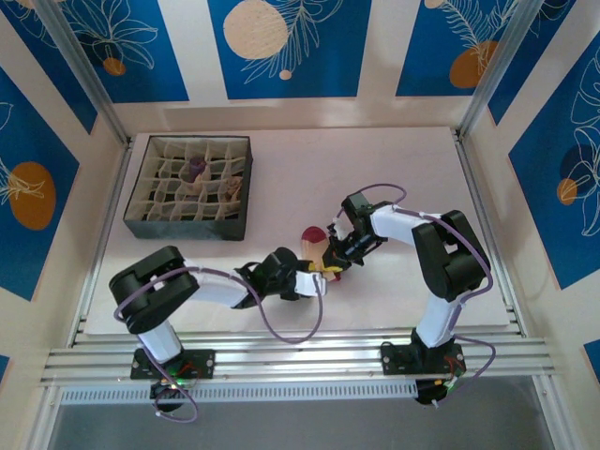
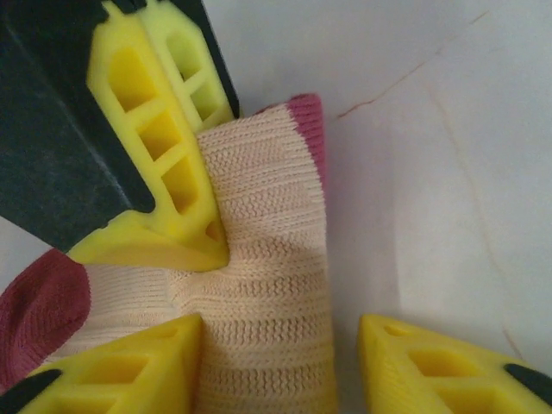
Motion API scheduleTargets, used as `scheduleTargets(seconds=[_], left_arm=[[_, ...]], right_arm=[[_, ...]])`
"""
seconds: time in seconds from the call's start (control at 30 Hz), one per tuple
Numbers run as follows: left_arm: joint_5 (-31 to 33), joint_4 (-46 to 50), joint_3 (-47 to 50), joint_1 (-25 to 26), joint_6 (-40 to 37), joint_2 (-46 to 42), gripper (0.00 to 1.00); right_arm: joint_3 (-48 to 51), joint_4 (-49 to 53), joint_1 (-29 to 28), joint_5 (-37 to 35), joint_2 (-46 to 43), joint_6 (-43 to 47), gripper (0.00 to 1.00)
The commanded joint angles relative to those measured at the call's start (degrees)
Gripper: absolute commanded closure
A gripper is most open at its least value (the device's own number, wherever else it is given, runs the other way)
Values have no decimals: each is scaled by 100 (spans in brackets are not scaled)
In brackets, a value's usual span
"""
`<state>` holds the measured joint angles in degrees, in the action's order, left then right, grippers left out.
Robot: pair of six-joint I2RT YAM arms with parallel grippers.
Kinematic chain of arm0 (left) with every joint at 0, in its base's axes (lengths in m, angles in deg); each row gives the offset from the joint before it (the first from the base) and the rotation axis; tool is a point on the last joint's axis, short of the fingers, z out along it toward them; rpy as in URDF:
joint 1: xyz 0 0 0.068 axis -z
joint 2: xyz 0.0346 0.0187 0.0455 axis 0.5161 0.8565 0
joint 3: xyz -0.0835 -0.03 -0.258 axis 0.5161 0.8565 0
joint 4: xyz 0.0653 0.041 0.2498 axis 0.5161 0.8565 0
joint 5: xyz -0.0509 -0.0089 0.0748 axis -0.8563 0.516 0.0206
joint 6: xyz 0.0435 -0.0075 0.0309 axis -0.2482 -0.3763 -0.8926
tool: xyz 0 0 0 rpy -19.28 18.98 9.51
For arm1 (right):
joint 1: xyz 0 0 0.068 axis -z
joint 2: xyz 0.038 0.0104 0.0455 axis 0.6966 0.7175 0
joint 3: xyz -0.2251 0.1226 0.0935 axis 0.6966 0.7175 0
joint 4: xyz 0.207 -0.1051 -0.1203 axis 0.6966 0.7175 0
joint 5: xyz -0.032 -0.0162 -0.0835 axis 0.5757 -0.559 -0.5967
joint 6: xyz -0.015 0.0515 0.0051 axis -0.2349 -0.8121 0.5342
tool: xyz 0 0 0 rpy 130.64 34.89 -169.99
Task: Roll the socks
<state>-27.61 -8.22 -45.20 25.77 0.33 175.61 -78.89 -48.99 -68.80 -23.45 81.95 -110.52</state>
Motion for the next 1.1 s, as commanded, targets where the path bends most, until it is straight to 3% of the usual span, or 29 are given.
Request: scheduleTargets(seconds=[0.0,0.07,0.17,0.27,0.53,0.7,0.9,1.0,1.07], left_arm=[[247,-26,-177,73,-59,181,73],[76,410,-323,73,16,124,98],[-543,1291,-614,-115,268,74,100],[-1689,2380,-1119,-496,709,232,100],[-4086,3919,-2091,-1266,1497,945,100],[-4562,4819,-2787,-1515,1748,1509,100],[-4870,5139,-3285,-1742,2355,2072,100],[-4835,5177,-3432,-1773,2580,2263,100],[-4757,4889,-3304,-1763,2666,2173,92]], right_arm=[[146,377,-96,-393,209,-21,94],[195,320,-102,-357,101,-17,81],[362,88,-94,-270,-297,38,57],[625,-180,-24,-370,-781,57,50],[1282,-756,416,-596,-1891,-115,47],[1164,-847,410,-400,-1784,103,46],[956,-1080,264,-171,-1129,192,49],[716,-907,232,-277,-671,119,64],[478,-602,220,-475,-342,15,77]])
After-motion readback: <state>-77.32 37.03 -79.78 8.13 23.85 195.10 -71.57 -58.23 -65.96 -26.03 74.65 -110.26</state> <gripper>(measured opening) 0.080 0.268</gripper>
